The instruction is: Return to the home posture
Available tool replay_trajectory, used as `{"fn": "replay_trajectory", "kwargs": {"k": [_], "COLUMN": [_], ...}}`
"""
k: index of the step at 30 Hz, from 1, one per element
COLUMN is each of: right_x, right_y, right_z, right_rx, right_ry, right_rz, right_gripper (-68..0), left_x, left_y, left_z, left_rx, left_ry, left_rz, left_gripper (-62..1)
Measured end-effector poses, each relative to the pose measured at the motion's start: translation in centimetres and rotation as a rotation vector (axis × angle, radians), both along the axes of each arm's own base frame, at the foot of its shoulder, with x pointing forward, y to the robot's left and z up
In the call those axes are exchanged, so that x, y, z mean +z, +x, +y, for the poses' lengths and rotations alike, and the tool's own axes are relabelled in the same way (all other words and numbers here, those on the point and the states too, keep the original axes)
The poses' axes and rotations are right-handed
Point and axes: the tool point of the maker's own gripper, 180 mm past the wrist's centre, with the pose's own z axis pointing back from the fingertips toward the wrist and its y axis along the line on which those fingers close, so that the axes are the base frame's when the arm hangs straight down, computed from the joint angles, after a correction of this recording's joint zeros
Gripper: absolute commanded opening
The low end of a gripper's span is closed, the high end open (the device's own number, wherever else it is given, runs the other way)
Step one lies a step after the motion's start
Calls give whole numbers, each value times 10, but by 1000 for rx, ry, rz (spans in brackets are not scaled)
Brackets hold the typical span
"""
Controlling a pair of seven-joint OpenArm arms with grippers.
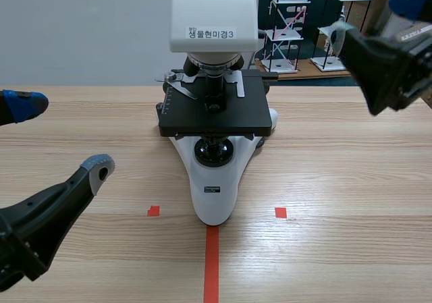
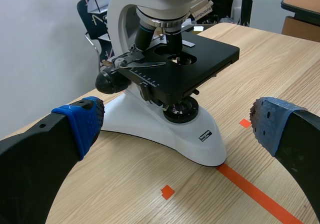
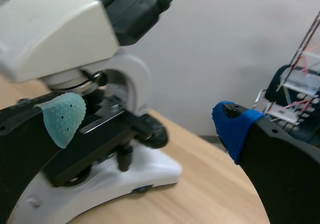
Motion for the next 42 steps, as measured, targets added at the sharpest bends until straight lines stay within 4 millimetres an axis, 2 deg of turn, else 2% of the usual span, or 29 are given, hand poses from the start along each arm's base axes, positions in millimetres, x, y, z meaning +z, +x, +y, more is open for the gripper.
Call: {"fn": "replay_trajectory", "kwargs": {"k": [4, 9, 11, 14, 42], "right_x": [-30, -62, -68, -67, -63], "right_y": [-26, -56, -67, -80, -78], "right_z": [13, 19, 23, 32, 27], "right_rx": [30, 44, 57, 96, 78], "right_ry": [-7, 16, 14, -10, -52], "right_rz": [101, 237, 265, 238, 201], "right_gripper": [-79, -79, -79, -79, -84], "left_x": [0, 0, 0, 0, 0], "left_y": [0, 0, 0, 0, 0], "left_z": [0, 0, 0, 0, 0], "left_rx": [0, 0, 0, 0, 0], "left_ry": [0, 0, 0, 0, 0], "left_rz": [0, 0, 0, 0, 0], "left_gripper": [6, 6, 6, 6, 6]}}
